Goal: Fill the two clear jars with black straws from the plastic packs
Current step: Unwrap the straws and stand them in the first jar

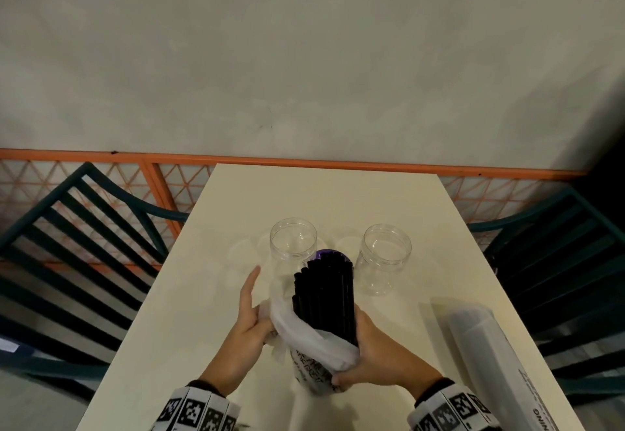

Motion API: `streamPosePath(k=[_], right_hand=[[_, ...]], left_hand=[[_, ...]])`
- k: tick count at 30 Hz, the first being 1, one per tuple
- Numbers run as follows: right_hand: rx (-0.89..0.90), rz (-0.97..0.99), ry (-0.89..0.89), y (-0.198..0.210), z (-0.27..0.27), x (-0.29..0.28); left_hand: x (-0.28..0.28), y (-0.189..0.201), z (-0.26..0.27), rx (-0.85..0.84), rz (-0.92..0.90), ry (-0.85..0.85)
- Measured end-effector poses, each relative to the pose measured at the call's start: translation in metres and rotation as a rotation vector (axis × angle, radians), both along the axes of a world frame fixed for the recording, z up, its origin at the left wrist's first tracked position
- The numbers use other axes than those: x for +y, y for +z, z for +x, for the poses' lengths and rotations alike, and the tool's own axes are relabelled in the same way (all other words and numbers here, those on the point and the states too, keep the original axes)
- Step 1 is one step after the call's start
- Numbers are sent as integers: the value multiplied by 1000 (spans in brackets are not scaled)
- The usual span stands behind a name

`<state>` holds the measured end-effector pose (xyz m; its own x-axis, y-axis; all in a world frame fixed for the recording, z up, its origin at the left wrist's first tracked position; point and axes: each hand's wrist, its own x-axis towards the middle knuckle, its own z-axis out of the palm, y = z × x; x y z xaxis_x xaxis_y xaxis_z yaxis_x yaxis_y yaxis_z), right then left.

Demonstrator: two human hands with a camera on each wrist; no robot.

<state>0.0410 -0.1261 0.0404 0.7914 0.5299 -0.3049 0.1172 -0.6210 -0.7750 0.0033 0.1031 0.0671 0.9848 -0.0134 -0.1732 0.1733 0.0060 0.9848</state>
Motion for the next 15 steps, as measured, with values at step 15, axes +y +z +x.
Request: streamPosePath(k=[15], right_hand=[[-58,-49,16,2,4,-1]], left_hand=[[-8,-2,-2,-405,188,51]])
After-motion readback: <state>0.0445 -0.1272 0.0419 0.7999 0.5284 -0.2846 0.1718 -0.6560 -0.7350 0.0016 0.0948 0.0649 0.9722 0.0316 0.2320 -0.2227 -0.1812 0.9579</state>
